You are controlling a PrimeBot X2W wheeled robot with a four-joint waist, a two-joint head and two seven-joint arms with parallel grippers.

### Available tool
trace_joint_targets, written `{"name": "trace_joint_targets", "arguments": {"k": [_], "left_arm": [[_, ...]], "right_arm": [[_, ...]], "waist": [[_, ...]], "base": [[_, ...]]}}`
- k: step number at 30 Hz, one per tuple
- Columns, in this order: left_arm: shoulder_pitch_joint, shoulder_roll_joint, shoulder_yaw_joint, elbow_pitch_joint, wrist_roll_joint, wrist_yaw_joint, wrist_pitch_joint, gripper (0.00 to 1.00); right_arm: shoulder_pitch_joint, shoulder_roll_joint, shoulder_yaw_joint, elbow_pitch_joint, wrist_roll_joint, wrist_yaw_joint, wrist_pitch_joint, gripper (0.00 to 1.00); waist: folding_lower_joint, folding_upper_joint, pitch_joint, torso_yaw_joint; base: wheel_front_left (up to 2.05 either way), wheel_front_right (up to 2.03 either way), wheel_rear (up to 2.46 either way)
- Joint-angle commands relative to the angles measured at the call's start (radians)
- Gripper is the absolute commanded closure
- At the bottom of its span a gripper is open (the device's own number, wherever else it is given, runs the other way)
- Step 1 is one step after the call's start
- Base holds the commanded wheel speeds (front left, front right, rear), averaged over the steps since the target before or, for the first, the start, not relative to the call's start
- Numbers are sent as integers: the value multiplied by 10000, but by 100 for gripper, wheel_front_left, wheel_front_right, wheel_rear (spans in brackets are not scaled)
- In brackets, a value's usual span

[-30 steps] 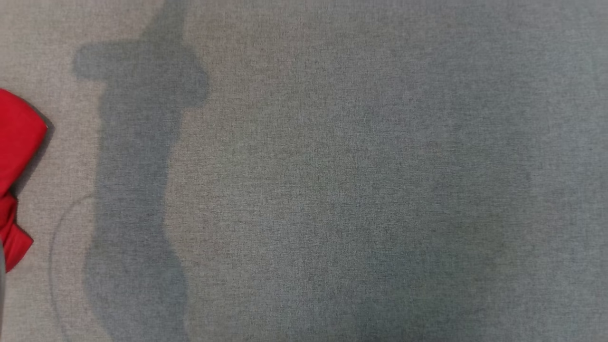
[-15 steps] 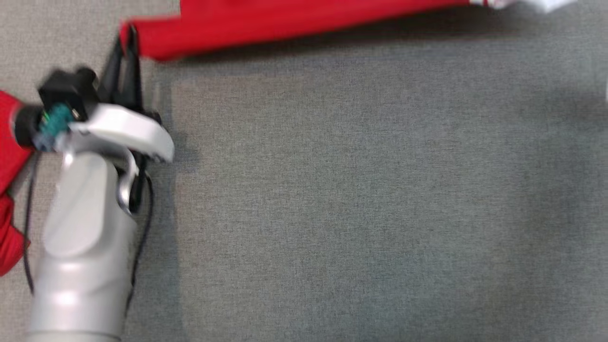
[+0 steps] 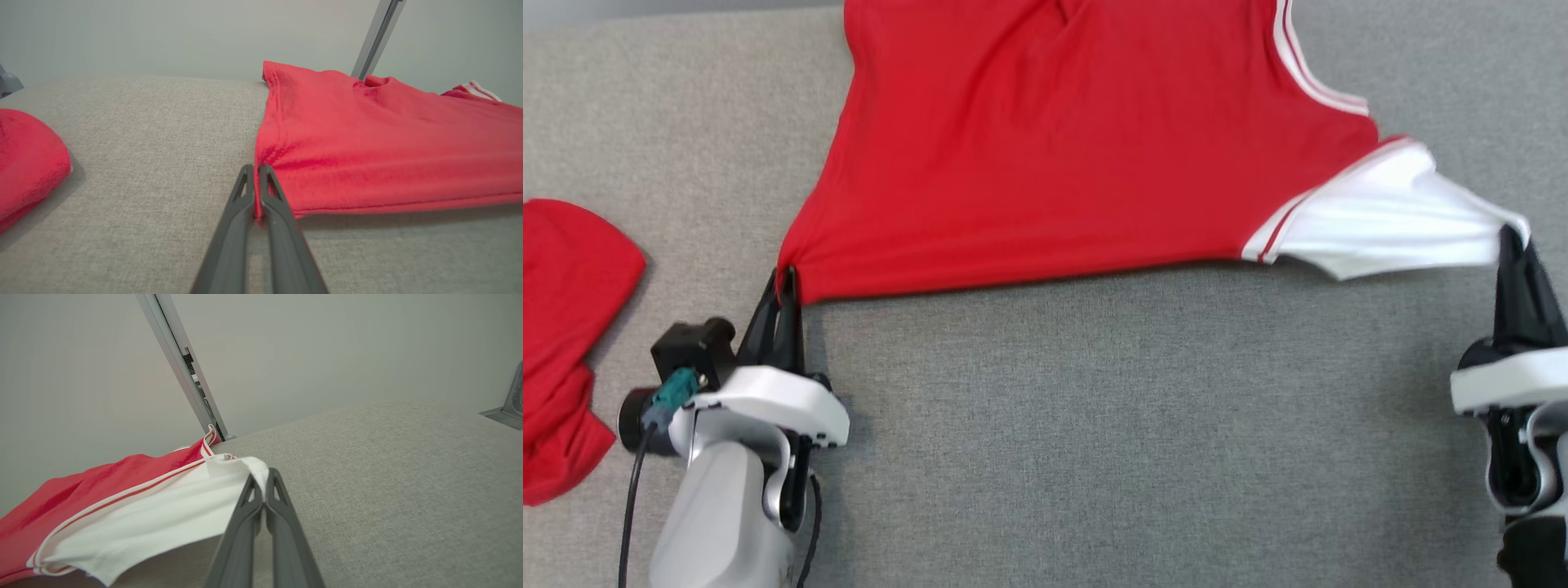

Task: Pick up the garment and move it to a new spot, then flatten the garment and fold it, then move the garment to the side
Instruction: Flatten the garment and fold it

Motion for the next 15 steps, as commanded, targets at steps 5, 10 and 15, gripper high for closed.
{"name": "trace_joint_targets", "arguments": {"k": [5, 10, 15], "left_arm": [[1110, 115, 442, -18, -164, 98, -2, 100], [1986, 109, 417, 86, -417, 159, -3, 100], [2966, 107, 485, 100, -624, 261, -3, 100]], "right_arm": [[1161, 269, -199, 265, 415, -83, -70, 100], [2028, 464, 24, 463, 630, -83, -70, 100], [2944, 499, 326, 658, 735, -83, -70, 100]], "waist": [[-1, 0, -1110, -18], [-1, 0, -1836, 5], [-1, 0, -2638, -6]], "base": [[0, 0, 0], [0, 0, 0], [0, 0, 0]]}}
